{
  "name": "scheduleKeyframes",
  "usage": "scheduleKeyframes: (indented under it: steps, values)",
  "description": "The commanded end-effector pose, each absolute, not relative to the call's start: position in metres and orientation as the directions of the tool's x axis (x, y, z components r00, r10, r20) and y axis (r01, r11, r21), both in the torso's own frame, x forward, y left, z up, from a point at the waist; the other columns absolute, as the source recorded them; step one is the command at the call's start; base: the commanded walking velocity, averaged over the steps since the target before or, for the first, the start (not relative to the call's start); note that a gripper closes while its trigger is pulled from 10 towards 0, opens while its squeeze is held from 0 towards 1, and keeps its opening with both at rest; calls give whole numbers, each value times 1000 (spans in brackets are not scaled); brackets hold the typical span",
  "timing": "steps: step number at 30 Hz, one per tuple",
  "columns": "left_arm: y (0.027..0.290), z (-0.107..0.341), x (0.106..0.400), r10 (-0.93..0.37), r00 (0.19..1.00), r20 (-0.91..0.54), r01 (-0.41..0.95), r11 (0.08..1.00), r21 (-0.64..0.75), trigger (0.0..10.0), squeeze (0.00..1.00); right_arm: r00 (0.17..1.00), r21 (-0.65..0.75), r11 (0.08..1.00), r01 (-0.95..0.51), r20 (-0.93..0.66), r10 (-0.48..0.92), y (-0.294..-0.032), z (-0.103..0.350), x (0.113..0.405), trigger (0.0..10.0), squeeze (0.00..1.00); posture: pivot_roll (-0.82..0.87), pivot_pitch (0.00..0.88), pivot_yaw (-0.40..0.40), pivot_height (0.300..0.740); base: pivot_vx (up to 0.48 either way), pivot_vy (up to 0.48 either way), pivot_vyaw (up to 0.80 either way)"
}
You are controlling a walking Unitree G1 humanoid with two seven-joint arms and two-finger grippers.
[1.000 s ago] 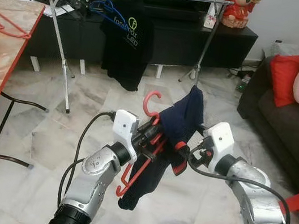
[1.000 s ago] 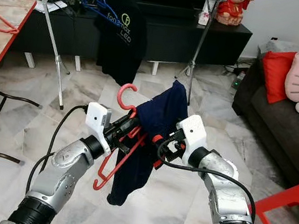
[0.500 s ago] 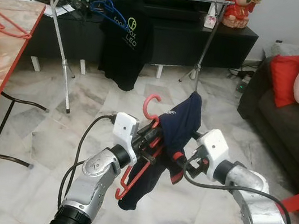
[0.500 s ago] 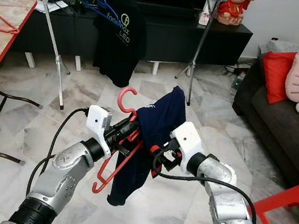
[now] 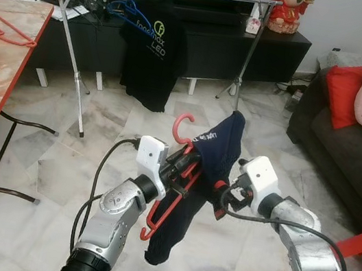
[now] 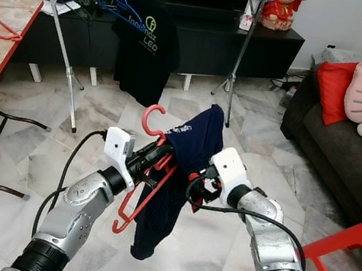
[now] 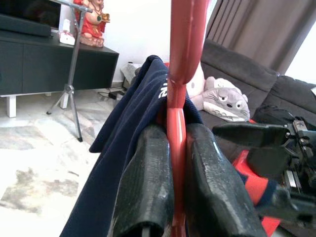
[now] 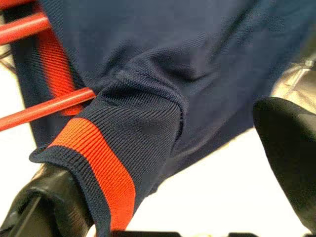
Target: Hang hanger
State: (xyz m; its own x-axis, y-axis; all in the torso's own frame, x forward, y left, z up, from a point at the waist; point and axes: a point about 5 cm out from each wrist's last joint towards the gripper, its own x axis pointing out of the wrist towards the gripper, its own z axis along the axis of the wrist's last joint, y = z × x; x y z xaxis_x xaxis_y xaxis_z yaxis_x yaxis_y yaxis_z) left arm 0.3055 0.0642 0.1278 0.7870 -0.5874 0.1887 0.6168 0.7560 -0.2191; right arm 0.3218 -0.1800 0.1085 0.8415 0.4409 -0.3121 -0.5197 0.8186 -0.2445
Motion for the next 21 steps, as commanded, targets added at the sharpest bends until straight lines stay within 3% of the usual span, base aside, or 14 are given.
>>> scheduleKeyframes:
  steps: [1,8,21]
  values:
    - [64,145,309,-567,776,278,625,752,-210,10000,0,889,-255,865,-432,-281,361,-193,113,328,10000,0,-71,0,-71,740,0,0,0]
    - [62,141,307,-588,767,257,637,745,-196,10000,0,926,-144,915,-376,-29,376,-189,154,342,10000,0,-69,0,-71,740,0,0,0]
    - [58,139,305,-611,751,250,657,729,-194,10000,0,823,-126,820,-559,41,567,-152,163,341,10000,0,-64,0,-73,740,0,0,0]
